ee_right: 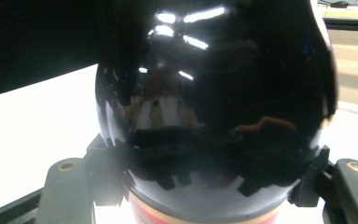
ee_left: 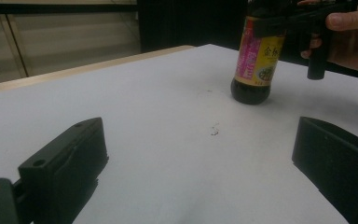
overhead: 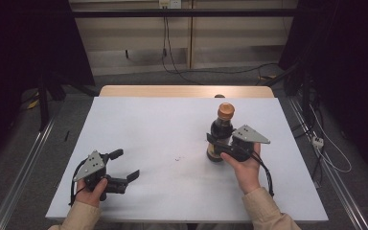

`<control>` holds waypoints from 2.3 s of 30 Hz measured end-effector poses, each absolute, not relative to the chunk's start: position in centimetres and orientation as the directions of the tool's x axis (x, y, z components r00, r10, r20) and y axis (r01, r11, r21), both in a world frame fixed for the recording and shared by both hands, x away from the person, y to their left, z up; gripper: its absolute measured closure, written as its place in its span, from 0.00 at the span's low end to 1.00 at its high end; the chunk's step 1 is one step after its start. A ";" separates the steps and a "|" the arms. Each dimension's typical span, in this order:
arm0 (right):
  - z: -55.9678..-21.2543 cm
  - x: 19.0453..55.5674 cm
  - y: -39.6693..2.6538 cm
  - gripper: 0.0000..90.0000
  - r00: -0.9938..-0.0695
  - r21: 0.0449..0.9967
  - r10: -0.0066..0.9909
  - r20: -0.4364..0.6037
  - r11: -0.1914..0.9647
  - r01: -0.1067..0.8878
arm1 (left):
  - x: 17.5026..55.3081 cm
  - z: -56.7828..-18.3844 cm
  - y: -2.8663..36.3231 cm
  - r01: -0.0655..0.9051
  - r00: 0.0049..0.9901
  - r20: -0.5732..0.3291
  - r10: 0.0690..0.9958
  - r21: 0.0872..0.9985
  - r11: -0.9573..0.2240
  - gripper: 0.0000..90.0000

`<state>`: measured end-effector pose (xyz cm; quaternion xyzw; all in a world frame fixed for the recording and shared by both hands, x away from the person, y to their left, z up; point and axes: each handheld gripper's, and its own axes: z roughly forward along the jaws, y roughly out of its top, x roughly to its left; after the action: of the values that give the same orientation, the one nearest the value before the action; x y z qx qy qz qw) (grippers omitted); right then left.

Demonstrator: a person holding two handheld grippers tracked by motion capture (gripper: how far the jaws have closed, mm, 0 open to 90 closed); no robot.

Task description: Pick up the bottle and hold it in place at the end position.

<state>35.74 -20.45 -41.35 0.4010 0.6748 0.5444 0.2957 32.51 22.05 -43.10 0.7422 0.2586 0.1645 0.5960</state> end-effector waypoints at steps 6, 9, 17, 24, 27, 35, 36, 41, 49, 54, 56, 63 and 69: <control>-41.3 35.8 -20.5 0.34 -0.509 0.973 0.860 0.037 0.085 0.216 | 32.5 -43.1 22.0 0.186 0.813 -0.059 0.579 0.969 -0.163 0.03; -41.3 35.9 -20.5 0.34 -0.512 0.972 0.858 0.039 0.087 0.219 | 32.5 -43.1 22.0 0.187 0.813 -0.060 0.580 0.969 -0.161 0.03; -41.0 36.2 -20.1 0.34 -0.525 0.970 0.851 0.027 0.105 0.221 | 32.6 -43.1 21.9 0.183 0.817 -0.056 0.574 0.969 -0.165 0.03; -40.9 36.6 -19.3 0.34 -0.544 0.971 0.839 0.024 0.110 0.213 | 32.6 -43.1 21.8 0.181 0.818 -0.059 0.573 0.971 -0.159 0.03; -40.5 36.8 -18.9 0.34 -0.555 0.972 0.831 0.025 0.109 0.207 | 32.6 -43.1 21.7 0.183 0.819 -0.063 0.570 0.971 -0.155 0.03; -39.9 37.5 -17.5 0.34 -0.570 0.976 0.822 0.014 0.112 0.185 | 32.7 -43.1 21.7 0.183 0.823 -0.067 0.564 0.972 -0.151 0.03; -39.9 37.6 -17.3 0.34 -0.572 0.976 0.820 0.012 0.115 0.185 | 32.7 -43.1 21.7 0.182 0.823 -0.067 0.564 0.972 -0.151 0.03; -39.9 38.3 -16.7 0.34 -0.577 0.976 0.816 0.031 0.099 0.192 | 32.7 -43.1 21.6 0.183 0.824 -0.067 0.562 0.971 -0.152 0.03; -39.6 39.5 -15.6 0.34 -0.584 0.976 0.812 0.012 0.116 0.182 | 32.7 -43.1 21.7 0.185 0.823 -0.071 0.563 0.971 -0.148 0.03; -39.8 40.3 -14.6 0.34 -0.595 0.975 0.803 0.009 0.125 0.182 | 32.7 -43.1 21.8 0.181 0.824 -0.064 0.563 0.971 -0.156 0.03; -39.8 40.4 -14.5 0.34 -0.598 0.975 0.802 0.011 0.123 0.183 | 32.7 -43.1 21.8 0.181 0.825 -0.062 0.562 0.971 -0.159 0.03; -40.3 41.1 -13.7 0.34 -0.593 0.973 0.805 0.012 0.127 0.192 | 32.7 -43.1 21.8 0.183 0.826 -0.068 0.560 0.971 -0.153 0.03; -40.5 41.9 -13.2 0.34 -0.589 0.971 0.808 0.008 0.135 0.198 | 32.7 -43.1 21.8 0.186 0.823 -0.075 0.563 0.972 -0.143 0.03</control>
<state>41.91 -13.24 -40.46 0.3590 0.7005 0.5512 0.2767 32.73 21.82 -43.11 0.7399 0.2531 0.1559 0.6035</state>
